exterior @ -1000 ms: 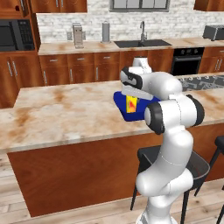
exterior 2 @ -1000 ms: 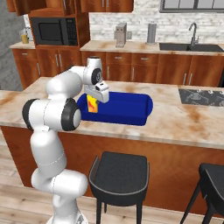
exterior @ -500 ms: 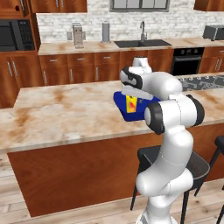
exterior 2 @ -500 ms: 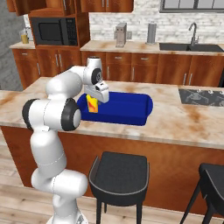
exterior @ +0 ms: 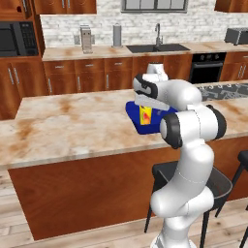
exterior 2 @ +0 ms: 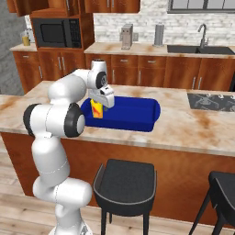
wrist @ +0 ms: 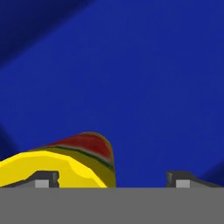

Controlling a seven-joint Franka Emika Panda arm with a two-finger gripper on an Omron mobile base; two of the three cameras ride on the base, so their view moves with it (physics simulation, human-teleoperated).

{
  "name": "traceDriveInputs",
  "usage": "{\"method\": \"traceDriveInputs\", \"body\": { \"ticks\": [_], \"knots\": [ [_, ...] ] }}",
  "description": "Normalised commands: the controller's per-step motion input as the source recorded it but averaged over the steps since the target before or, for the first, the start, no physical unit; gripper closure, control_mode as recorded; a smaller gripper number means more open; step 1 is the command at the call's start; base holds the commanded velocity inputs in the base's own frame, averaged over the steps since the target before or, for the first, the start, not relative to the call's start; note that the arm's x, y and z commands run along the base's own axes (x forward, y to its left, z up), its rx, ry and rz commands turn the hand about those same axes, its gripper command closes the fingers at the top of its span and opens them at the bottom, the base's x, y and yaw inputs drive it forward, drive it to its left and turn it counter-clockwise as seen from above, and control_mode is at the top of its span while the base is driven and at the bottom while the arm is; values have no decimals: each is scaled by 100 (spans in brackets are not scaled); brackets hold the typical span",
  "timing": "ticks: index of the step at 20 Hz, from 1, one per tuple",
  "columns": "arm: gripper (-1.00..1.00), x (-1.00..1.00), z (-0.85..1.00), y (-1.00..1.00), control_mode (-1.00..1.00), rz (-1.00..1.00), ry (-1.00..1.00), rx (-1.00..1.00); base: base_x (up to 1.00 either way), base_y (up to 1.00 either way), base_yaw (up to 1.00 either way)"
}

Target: There is a tray on the dining counter. Grab the cup, mug, and pitcher and place them on the tray. The pitcher may be placed next to the tray if it cannot fit the tray.

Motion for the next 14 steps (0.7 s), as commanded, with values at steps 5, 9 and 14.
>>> {"method": "traceDriveInputs", "body": {
  "ticks": [5, 9, 14],
  "knots": [
    [-100, 5, 35, -5, -100, 1, 5, 3, 0, 0, 0],
    [-100, 0, 74, -10, -100, 1, 5, 7, 0, 0, 0],
    [-100, -21, 69, -1, -100, 8, 2, 3, 0, 0, 0]
  ]
}}
